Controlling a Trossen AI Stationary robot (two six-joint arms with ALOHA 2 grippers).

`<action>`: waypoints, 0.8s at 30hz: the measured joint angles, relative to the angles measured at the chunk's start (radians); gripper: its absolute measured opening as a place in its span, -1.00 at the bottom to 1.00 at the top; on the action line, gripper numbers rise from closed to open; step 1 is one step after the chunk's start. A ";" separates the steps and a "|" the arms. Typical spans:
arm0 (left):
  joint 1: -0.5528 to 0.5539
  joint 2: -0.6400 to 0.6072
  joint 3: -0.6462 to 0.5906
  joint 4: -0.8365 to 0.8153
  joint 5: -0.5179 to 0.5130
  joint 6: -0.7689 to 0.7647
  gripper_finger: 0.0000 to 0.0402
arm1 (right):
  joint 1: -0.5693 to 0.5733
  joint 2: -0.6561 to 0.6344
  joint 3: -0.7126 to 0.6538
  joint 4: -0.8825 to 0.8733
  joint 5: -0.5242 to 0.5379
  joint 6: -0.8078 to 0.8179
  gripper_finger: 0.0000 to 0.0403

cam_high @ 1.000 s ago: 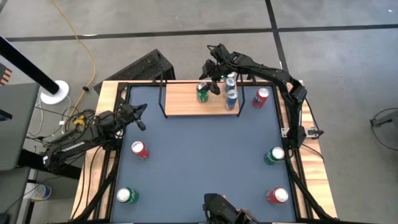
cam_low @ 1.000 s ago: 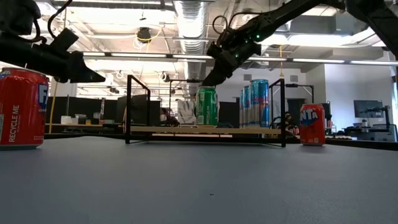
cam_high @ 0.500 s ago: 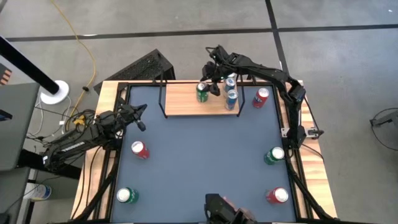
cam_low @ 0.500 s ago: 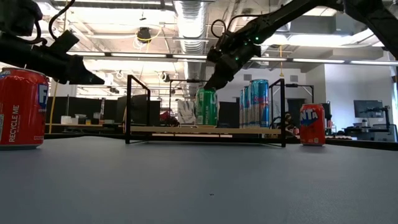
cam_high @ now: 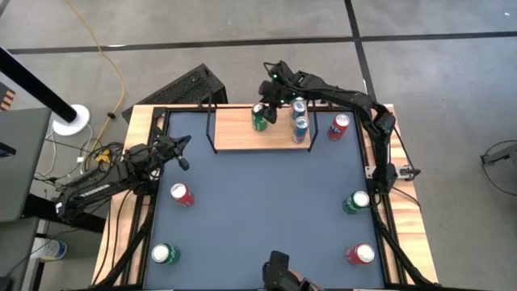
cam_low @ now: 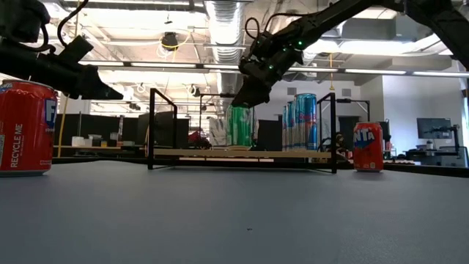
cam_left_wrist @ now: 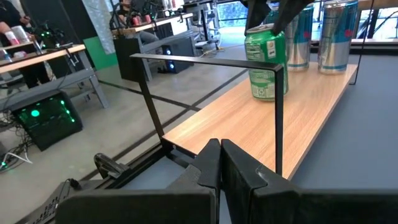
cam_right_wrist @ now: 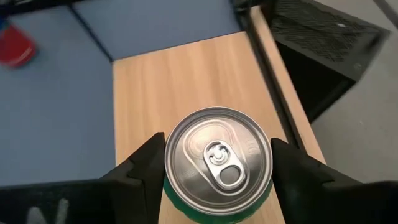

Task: Place canned beverage on shelf
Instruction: Put the right green soda can on the shelf

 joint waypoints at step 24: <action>0.000 0.000 0.000 -0.001 0.000 0.000 -1.00 | 0.164 0.002 -0.002 -0.007 0.583 0.472 0.09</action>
